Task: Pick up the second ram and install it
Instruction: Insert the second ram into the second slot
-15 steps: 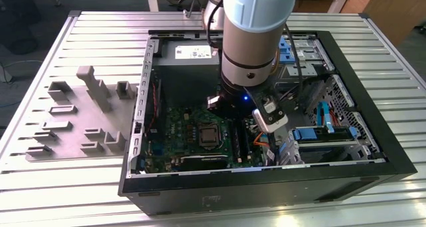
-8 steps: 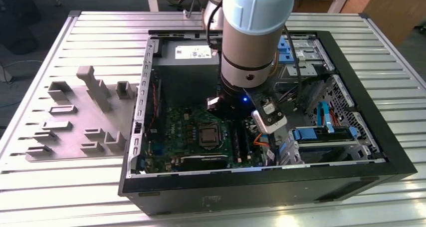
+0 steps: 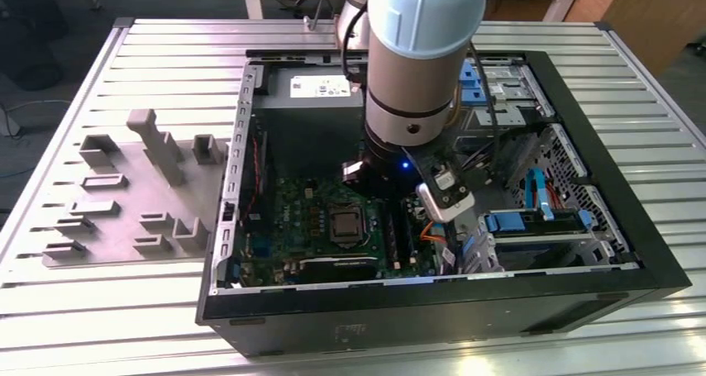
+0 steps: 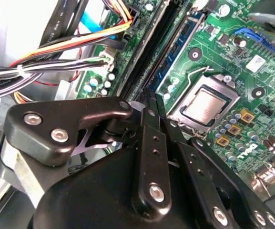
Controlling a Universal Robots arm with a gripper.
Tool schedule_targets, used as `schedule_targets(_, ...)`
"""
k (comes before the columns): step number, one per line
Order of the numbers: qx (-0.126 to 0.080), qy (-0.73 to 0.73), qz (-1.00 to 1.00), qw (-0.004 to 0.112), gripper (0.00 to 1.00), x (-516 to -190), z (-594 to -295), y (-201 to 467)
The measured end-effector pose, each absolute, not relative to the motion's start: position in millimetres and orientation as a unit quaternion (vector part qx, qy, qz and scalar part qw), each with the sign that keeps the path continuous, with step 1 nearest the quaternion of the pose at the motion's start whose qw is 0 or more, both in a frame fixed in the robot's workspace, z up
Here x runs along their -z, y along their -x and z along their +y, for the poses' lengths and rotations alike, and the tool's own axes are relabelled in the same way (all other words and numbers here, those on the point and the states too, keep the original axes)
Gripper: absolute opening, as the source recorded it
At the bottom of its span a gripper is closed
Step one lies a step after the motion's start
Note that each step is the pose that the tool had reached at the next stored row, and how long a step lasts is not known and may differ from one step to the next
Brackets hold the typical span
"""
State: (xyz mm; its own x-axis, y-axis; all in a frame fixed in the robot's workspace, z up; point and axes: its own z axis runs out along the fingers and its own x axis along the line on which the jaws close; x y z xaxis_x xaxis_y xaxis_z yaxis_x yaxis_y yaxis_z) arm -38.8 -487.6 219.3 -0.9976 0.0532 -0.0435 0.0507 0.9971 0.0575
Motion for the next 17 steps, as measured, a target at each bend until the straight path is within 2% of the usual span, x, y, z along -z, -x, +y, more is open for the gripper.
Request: schedule_targets(17, -0.025, -0.026, 0.999, 0.023, 0.11, -214.5, -487.6, 39.8)
